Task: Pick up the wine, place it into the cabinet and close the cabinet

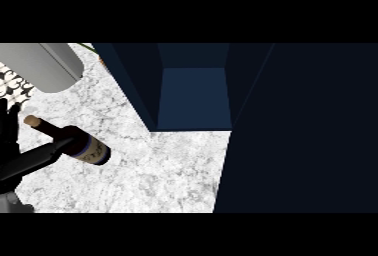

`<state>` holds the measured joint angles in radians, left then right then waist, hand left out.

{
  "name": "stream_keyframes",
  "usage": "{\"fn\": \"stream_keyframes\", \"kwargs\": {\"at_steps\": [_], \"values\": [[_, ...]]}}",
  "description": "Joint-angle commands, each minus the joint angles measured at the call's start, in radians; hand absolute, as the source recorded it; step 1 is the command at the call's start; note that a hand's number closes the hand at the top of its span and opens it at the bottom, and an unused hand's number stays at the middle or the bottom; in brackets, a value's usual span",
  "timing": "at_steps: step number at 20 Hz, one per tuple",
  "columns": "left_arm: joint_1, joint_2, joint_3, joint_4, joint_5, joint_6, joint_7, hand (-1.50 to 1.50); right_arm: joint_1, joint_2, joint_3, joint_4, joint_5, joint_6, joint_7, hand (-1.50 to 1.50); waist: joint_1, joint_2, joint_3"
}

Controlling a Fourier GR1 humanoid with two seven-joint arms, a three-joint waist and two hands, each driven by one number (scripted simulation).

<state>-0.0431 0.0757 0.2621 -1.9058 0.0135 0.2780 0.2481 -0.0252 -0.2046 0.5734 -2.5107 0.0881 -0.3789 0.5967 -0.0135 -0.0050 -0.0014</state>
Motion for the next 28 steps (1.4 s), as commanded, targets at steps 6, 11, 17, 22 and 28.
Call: {"fn": "stream_keyframes", "kwargs": {"at_steps": [6, 11, 17, 22, 28], "values": [[0.132, -0.040, 0.021, 0.111, 0.048, -0.067, -0.180, -1.50, -0.029, -0.046, 0.039, -0.168, 0.133, -0.034, 0.101, -1.50, 0.005, 0.000, 0.000], [0.114, -0.057, 0.017, 0.191, 0.042, -0.057, -0.239, -1.50, -0.057, -0.054, 0.045, -0.185, 0.156, -0.078, 0.152, -1.50, -0.001, 0.000, 0.000], [0.057, -0.019, 0.067, 0.373, 0.086, -0.108, -0.327, -1.50, -0.079, -0.067, 0.056, -0.176, 0.152, -0.107, 0.155, -1.50, -0.004, 0.001, 0.000], [0.061, 0.017, 0.137, 0.535, 0.127, -0.164, -0.472, -1.50, -0.065, -0.090, 0.071, -0.174, 0.137, -0.109, 0.129, -1.50, -0.003, 0.001, 0.000], [0.037, -0.010, 0.131, 0.660, 0.117, -0.158, -0.556, -1.50, -0.072, -0.115, 0.073, -0.169, 0.142, -0.125, 0.107, -1.50, -0.005, 0.001, 0.000]]}}
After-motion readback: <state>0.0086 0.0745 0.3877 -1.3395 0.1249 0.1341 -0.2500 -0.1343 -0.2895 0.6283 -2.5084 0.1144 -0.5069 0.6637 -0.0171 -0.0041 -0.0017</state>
